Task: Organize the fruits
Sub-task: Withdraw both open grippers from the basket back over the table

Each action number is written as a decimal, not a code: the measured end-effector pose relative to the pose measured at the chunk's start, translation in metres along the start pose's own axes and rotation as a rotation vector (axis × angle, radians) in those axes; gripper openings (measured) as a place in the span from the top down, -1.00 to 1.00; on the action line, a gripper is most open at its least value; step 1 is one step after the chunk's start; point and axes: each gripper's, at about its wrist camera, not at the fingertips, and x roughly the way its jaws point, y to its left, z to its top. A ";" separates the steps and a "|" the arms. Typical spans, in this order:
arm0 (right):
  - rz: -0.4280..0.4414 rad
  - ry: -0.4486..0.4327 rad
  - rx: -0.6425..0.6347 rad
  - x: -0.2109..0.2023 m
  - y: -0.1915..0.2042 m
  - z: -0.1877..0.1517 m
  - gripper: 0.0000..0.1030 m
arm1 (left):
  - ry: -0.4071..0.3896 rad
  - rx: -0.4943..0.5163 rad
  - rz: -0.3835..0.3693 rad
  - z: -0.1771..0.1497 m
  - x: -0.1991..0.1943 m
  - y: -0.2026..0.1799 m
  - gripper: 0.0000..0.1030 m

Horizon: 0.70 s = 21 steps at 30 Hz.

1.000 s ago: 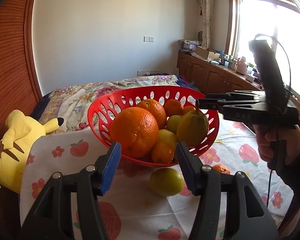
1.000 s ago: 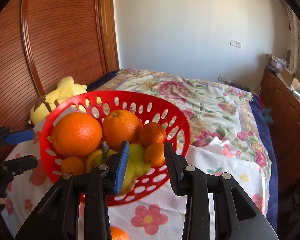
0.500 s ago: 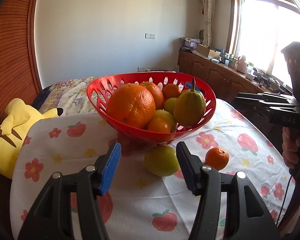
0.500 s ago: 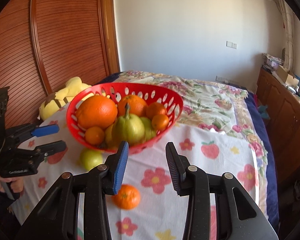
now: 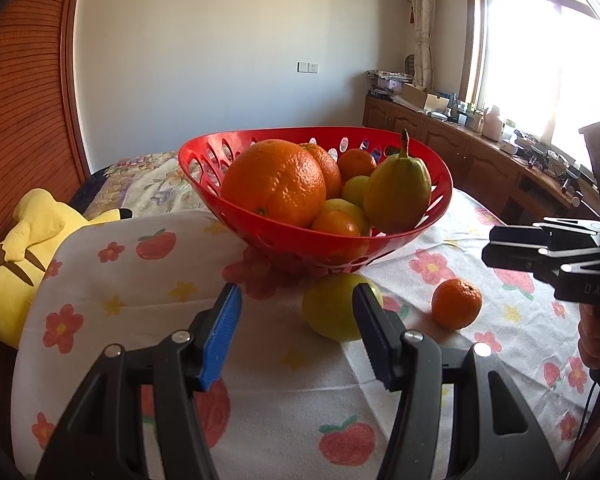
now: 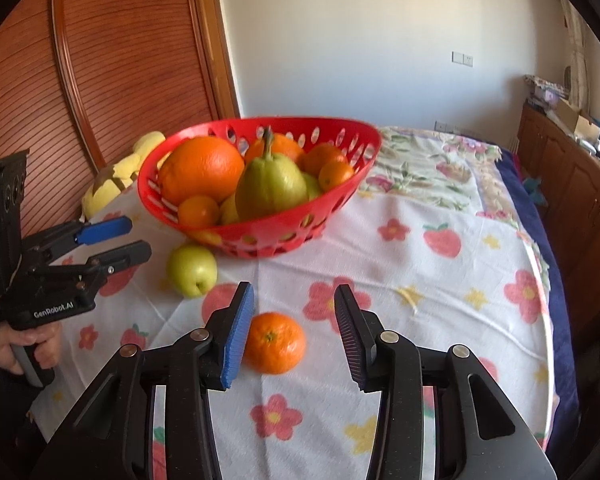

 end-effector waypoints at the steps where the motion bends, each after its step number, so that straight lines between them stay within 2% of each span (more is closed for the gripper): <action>1: 0.000 0.007 0.000 0.002 0.001 -0.003 0.15 | 0.002 0.003 0.002 -0.001 0.001 0.000 -0.12; 4: -0.002 0.021 0.006 0.007 0.002 -0.007 0.05 | 0.007 0.006 -0.003 -0.004 0.004 0.000 -0.12; 21: 0.025 0.101 0.012 0.032 0.007 -0.022 -0.04 | 0.047 0.025 -0.004 -0.008 0.012 -0.005 -0.13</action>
